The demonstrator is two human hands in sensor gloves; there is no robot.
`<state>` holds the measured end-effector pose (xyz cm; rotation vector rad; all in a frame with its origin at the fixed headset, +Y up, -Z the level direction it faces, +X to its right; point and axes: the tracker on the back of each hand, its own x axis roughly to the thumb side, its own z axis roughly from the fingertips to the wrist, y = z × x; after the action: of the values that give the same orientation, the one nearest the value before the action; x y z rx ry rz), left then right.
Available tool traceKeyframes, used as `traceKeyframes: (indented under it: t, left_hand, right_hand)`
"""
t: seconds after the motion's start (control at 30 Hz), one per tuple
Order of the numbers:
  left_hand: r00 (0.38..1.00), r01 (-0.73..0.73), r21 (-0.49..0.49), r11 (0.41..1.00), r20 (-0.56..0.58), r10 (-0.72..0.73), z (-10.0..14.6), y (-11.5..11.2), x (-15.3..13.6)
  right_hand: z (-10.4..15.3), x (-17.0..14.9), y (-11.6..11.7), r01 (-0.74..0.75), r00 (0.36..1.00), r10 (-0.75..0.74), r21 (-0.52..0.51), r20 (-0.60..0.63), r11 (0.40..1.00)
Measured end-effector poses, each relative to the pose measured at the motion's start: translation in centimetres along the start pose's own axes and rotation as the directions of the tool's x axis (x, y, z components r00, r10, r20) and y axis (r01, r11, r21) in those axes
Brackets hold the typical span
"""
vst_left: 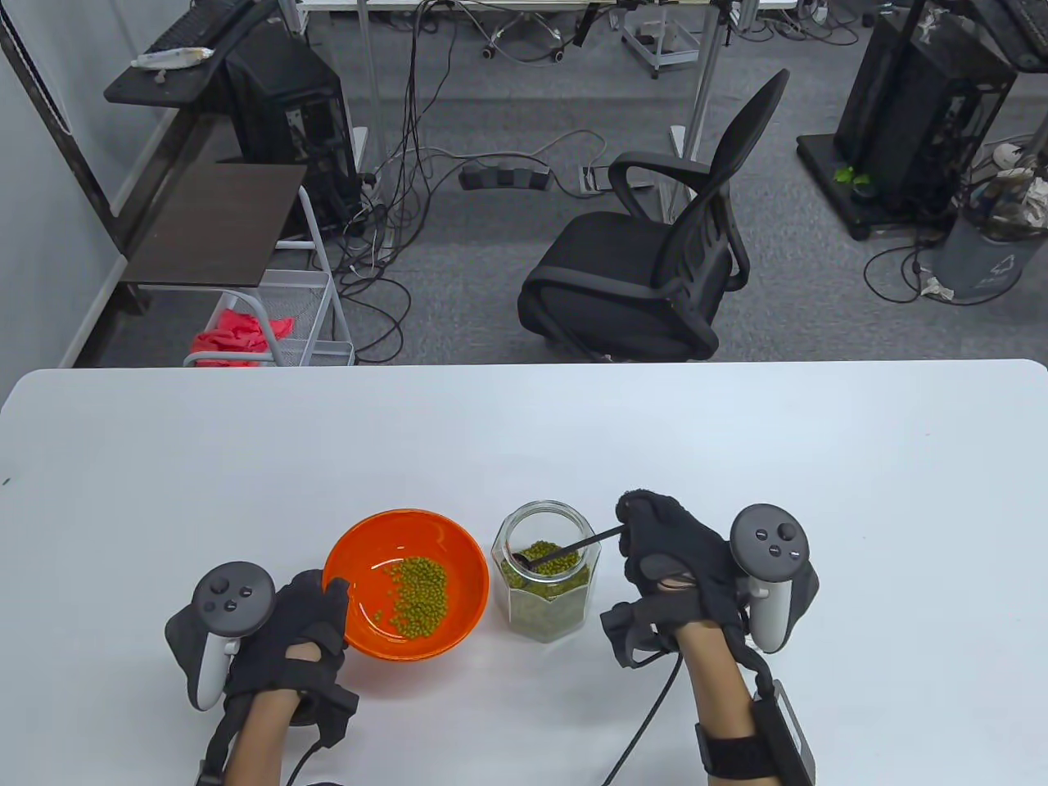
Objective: Portion mung beans with measuring scoop (Bowl in hand)
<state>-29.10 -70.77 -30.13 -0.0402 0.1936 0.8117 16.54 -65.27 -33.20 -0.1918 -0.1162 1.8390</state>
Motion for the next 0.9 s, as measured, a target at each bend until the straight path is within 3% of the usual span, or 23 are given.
traceKeyframes:
  t: [0.67,0.9]
  left_hand:
    - [1.000,0.010,0.000,1.000,-0.005,-0.010,0.0,-0.1,0.1]
    - [1.000,0.013,-0.004,1.000,-0.004,-0.013,0.1,-0.1,0.1]
  right_hand:
    - [0.5,0.7,-4.1,0.116,0.993,-0.115,-0.104,0.015,0.988]
    - [1.2,1.7,-4.1,0.149,0.988,-0.144,-0.095,0.056,0.984]
